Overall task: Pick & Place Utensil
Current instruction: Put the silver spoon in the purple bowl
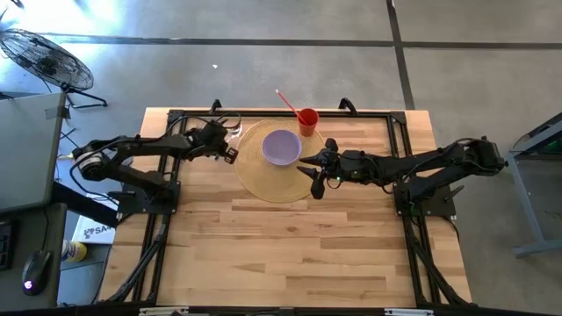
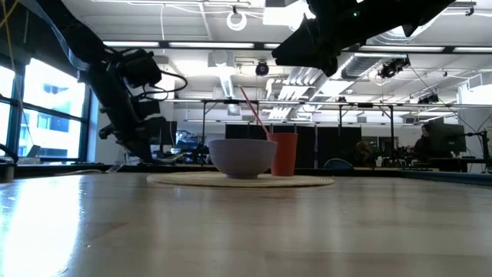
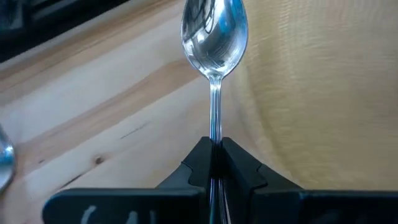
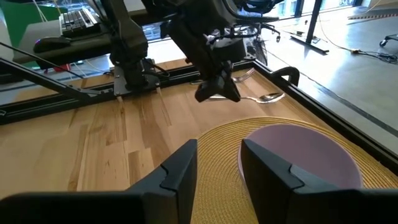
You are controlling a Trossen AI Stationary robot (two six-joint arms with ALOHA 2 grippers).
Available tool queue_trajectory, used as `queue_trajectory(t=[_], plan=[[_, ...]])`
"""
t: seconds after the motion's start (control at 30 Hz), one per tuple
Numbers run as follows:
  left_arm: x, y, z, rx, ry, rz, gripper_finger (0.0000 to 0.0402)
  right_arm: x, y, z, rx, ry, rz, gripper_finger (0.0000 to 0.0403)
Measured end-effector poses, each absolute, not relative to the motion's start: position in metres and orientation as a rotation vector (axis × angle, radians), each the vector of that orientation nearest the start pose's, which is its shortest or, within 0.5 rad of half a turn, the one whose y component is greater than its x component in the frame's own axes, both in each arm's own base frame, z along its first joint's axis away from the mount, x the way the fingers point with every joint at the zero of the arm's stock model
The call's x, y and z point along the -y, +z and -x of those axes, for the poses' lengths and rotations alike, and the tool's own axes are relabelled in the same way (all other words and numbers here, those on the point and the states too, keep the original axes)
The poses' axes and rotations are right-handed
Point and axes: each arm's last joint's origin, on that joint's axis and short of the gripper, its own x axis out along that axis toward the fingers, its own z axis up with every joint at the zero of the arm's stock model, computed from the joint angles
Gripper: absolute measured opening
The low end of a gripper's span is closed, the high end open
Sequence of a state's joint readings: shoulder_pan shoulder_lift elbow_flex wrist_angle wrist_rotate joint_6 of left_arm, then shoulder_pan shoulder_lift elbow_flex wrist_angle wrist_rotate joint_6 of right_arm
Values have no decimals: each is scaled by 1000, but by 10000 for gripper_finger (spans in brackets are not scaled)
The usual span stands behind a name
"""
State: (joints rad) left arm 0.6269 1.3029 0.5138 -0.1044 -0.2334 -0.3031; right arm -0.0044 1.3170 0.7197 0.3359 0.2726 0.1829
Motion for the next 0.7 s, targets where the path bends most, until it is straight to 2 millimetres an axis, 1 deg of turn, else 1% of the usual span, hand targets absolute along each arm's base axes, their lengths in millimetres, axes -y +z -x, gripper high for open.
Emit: queue_trajectory(t=[0.07, 0.17, 0.3, 0.4, 0.53, 0.63, 0.7], plan=[[-133, 156, -179, -768, 908, 448, 16, 9, 246, -282, -234, -293, -148, 118], [-125, 168, -181, -772, 835, 475, 15, 7, 246, -283, -237, -240, -214, 117], [-118, 194, -191, -828, 765, 473, 15, 1, 241, -282, -294, -134, -299, 117], [-111, 217, -201, -857, 715, 431, 15, -8, 237, -280, -343, -117, -317, 117], [-97, 244, -213, -881, 620, 392, 15, -20, 232, -278, -401, -114, -322, 116], [-89, 264, -220, -874, 571, 361, 15, -31, 231, -276, -417, -92, -340, 116], [-85, 274, -224, -871, 526, 365, 15, -38, 231, -275, -421, -81, -340, 116]])
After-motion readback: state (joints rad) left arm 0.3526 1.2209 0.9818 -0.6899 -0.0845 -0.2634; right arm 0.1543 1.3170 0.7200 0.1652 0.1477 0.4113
